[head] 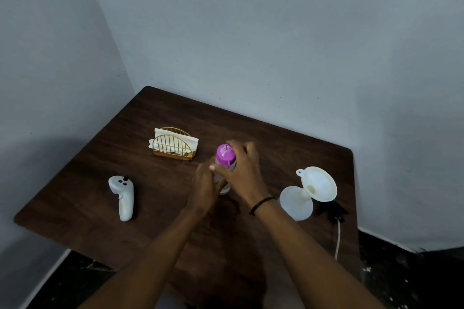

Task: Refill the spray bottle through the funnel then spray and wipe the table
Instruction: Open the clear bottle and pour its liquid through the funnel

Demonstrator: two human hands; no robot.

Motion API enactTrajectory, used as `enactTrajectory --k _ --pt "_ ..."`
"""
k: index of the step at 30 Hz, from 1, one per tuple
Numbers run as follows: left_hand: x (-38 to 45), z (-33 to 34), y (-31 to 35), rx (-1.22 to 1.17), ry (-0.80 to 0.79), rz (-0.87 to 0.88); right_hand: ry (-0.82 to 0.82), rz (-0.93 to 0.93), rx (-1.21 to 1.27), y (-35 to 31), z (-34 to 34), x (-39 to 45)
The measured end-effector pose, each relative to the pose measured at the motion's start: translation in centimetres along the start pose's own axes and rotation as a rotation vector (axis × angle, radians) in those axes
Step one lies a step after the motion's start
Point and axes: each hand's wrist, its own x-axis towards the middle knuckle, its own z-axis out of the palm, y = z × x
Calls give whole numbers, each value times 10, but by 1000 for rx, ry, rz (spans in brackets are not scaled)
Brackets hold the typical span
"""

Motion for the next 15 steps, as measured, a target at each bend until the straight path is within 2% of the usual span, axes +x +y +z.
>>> enactTrajectory --k 3,8,11,15 --pt "-1 0 -2 33 20 -1 77 -42 62 0 1 1" --pt "8 -2 -3 -12 -13 -3 114 -22 418 -1 -16 7" --pt "9 -1 -4 41 0 -13 231 107 642 8 -20 13" --pt "7 1 -5 73 -10 -60 249 412 705 34 -10 15"
